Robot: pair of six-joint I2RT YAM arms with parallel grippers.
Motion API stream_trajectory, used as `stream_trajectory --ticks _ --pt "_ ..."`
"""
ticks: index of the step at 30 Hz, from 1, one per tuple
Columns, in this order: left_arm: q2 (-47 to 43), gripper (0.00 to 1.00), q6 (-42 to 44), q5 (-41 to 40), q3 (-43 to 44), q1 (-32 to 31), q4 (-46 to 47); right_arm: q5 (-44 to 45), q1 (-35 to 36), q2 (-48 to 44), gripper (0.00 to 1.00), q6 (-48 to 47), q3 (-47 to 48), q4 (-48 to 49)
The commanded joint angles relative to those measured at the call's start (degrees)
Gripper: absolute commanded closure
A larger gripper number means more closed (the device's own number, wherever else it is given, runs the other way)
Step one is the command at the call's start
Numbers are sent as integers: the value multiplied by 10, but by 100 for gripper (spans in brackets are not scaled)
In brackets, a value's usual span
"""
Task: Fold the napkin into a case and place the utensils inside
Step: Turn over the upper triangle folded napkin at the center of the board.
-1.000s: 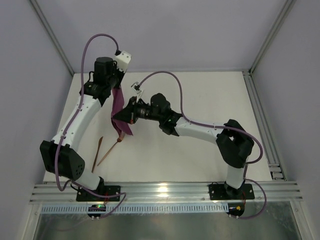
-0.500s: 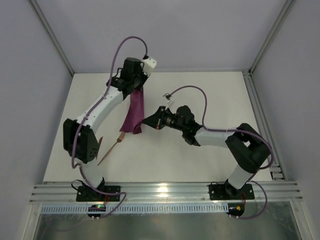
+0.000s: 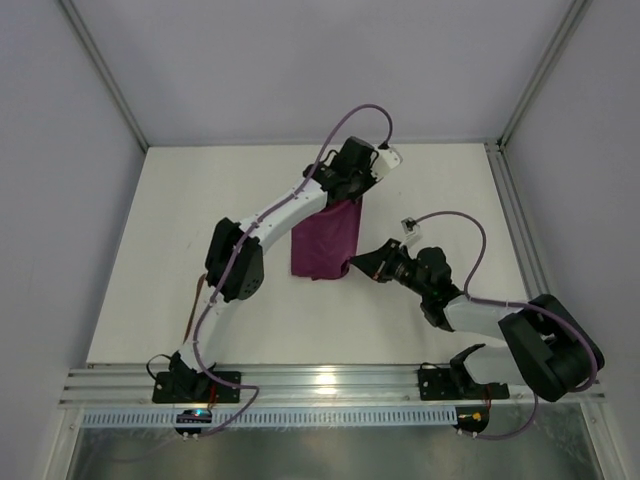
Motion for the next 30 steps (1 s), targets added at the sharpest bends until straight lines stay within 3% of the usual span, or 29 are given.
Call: stream_trajectory --ticks 1,10,21,23,24,28,30 --pt "34 100 20 -14 47 -15 36 -23 -4 -43 97 -7 -47 -16" --pt "109 100 3 0 80 -53 36 31 -33 -106 97 -13 -120 -80" --pt "159 100 -11 7 79 -89 43 64 -34 -120 96 8 -162 -155" --pt "162 100 -13 6 80 -91 48 72 -33 -125 90 12 -158 -185" --pt "163 99 -15 6 80 -93 48 74 -33 -135 81 13 -157 -195" --pt "164 91 -23 10 84 -95 45 97 -33 -191 62 8 -145 -277" --pt "163 88 -26 15 85 -96 42 113 -33 -225 58 4 -140 -334"
